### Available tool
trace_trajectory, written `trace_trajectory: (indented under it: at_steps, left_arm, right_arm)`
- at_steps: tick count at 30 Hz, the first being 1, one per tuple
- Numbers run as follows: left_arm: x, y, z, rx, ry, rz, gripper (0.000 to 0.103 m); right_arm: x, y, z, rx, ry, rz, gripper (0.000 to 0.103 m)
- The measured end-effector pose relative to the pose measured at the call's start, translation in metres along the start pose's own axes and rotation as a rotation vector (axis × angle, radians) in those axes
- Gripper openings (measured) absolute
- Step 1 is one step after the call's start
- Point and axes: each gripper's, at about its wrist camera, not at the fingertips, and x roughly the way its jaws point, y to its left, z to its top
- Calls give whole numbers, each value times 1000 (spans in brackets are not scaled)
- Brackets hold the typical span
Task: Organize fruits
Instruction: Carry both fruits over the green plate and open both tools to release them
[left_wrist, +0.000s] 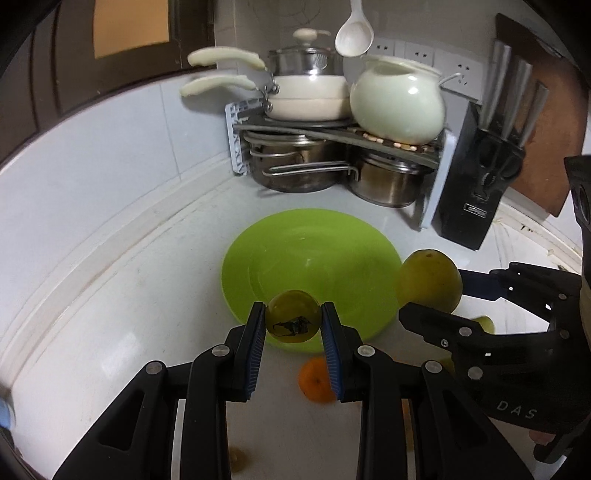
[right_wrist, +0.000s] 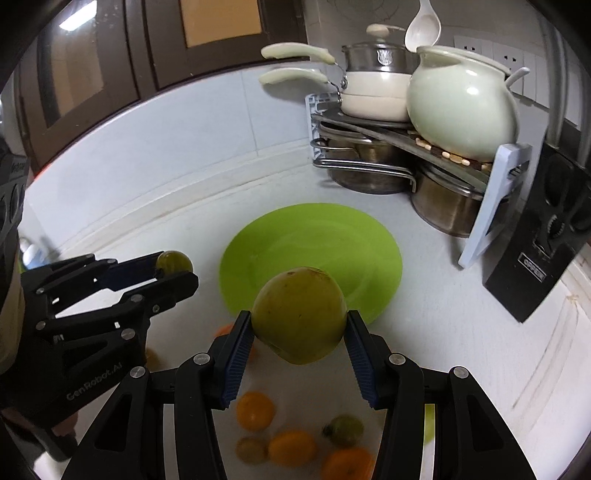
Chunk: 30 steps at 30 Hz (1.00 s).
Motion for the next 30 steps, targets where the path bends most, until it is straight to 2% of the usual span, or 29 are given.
trace_trajectory:
  at_steps: [8,17,30]
  left_arm:
    - [45,9,17,23,91,-21,30]
    - [85,21,12,25,194,-38,30]
    - [117,24,11,40,251,-66,30]
  right_arm:
    - [37,-9,17,-13,76,-22,51]
    - [77,-19,18,7,176,-52,51]
    - [97,-19,17,10,215,-61,51]
